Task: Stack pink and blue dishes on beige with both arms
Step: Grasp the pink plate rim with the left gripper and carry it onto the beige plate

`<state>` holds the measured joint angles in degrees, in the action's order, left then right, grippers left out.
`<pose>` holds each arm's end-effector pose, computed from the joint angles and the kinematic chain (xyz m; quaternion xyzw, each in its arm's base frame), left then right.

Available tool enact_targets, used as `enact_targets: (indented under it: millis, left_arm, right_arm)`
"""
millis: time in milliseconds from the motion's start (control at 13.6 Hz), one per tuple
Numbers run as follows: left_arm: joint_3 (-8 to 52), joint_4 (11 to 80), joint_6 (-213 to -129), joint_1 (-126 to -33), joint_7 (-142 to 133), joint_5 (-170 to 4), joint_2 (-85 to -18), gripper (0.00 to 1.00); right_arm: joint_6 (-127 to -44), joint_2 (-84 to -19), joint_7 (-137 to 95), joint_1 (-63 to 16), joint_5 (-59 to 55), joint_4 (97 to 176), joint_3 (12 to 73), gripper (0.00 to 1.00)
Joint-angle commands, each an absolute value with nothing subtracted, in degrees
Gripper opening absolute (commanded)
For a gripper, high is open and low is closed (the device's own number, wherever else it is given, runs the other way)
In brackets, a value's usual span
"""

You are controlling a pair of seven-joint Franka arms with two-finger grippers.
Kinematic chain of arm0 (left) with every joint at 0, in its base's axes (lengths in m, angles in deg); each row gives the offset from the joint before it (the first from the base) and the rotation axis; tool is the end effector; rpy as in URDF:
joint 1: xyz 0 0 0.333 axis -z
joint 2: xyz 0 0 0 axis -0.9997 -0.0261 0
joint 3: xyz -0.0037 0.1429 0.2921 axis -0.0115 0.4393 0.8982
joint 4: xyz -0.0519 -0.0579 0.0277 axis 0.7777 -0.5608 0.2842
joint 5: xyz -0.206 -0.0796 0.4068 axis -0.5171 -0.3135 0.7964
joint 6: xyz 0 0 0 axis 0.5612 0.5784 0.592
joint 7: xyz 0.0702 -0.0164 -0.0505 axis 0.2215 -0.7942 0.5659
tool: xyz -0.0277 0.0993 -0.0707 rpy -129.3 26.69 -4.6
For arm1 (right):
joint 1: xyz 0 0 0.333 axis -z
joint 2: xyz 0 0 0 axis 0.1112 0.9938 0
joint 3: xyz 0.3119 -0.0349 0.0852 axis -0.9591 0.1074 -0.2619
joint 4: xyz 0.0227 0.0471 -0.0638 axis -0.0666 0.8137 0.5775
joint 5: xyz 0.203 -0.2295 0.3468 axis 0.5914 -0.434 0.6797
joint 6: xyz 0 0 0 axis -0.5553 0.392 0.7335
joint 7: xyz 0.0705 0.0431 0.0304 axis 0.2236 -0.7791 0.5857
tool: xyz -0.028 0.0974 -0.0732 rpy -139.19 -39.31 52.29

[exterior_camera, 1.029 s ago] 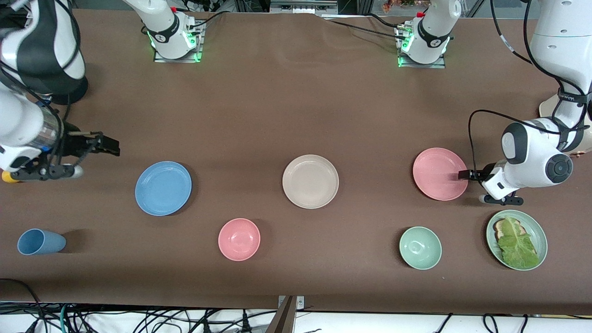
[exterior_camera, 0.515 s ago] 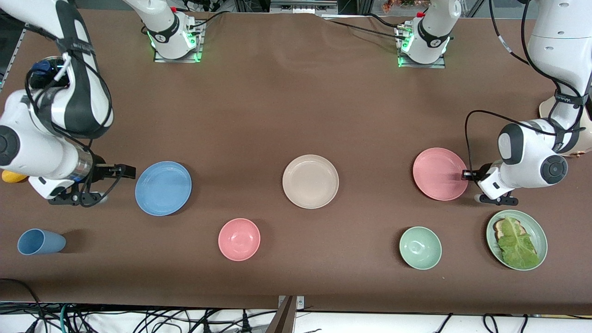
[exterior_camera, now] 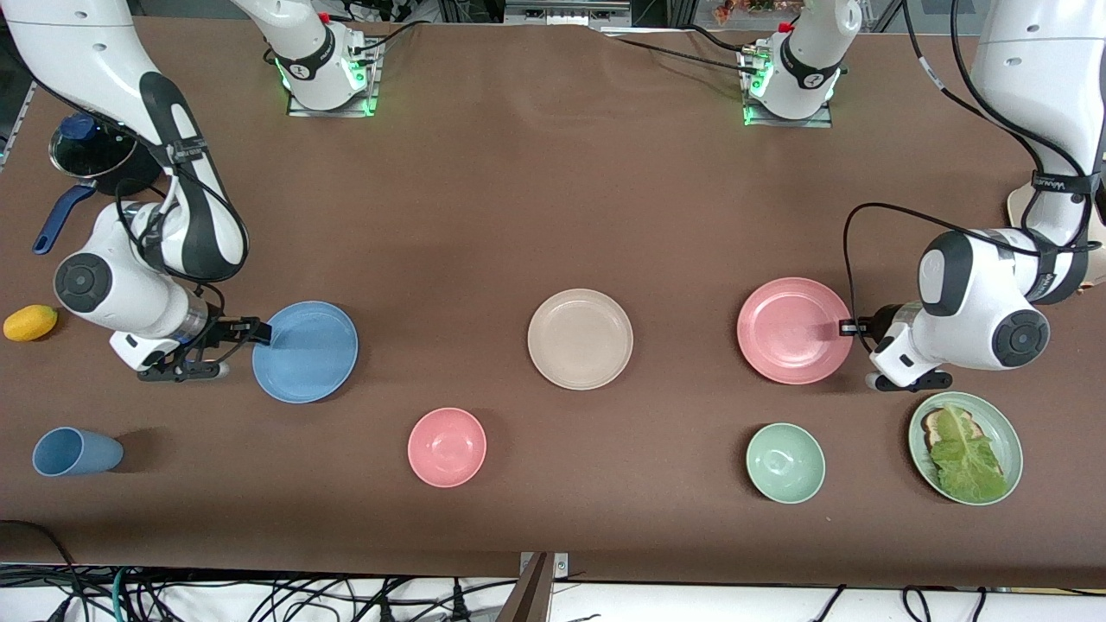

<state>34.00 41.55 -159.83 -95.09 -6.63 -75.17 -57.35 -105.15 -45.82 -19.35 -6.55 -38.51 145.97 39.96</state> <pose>0.6888 0.0053 0.2127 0.9807 0.0489 -0.1862 0.0340 0.6809 -0.0356 0.1705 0.9991 0.0349 -0.0219 0.0100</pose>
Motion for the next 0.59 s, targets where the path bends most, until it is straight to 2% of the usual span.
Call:
enact_targets:
  millis: [0, 147, 221, 515]
  left_arm:
    - [28.3, 35.7, -152.5, -94.7, 2.9, -77.6, -55.9, 0.0]
    - [22.5, 33.6, -152.5, -93.7, 8.9, -78.4, -56.0, 0.0]
    - [21.4, 32.8, -152.7, -92.0, 12.2, -78.1, -56.6, 0.0]
    - [21.8, 28.1, -157.8, -81.6, 20.9, -78.0, -62.4, 0.0]
  right_arm:
    - [-107.9, -46.1, -18.0, -5.6, -37.5, 147.9, 39.6, 1.0]
    - [-109.1, -45.9, -18.1, -5.6, -37.5, 148.8, 39.6, 0.99]
    - [-109.3, -45.5, -18.1, -5.5, -37.5, 148.9, 39.6, 0.99]
    - [-110.4, -44.4, -18.0, -5.4, -37.5, 149.0, 39.6, 0.93]
